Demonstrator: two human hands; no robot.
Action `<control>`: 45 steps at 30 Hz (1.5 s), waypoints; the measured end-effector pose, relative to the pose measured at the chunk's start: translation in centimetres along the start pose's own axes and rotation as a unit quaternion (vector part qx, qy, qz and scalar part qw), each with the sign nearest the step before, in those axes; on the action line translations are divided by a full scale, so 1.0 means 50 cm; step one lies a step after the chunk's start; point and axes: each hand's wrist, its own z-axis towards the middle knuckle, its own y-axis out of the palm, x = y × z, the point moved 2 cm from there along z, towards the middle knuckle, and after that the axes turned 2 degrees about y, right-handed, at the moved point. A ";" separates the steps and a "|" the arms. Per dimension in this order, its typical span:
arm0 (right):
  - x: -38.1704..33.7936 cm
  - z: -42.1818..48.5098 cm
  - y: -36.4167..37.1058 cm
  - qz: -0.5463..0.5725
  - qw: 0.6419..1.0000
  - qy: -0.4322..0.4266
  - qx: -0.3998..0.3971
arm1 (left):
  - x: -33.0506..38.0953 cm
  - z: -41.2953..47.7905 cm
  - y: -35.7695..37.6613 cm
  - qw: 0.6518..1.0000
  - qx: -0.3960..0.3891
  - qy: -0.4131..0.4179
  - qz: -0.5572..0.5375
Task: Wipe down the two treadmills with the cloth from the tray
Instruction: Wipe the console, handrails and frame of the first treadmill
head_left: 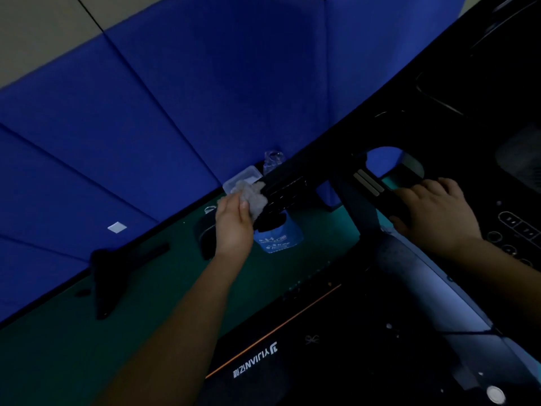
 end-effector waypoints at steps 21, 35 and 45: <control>-0.412 0.101 0.031 0.830 0.280 0.462 0.140 | -0.160 0.104 -0.144 0.948 -0.279 0.083 0.128; -0.658 0.161 0.001 0.668 0.581 0.399 0.240 | -0.203 0.111 -0.158 0.912 -0.375 0.143 0.085; -0.678 0.148 0.005 0.744 0.481 0.423 0.190 | -0.207 0.115 -0.153 0.915 -0.384 0.112 0.050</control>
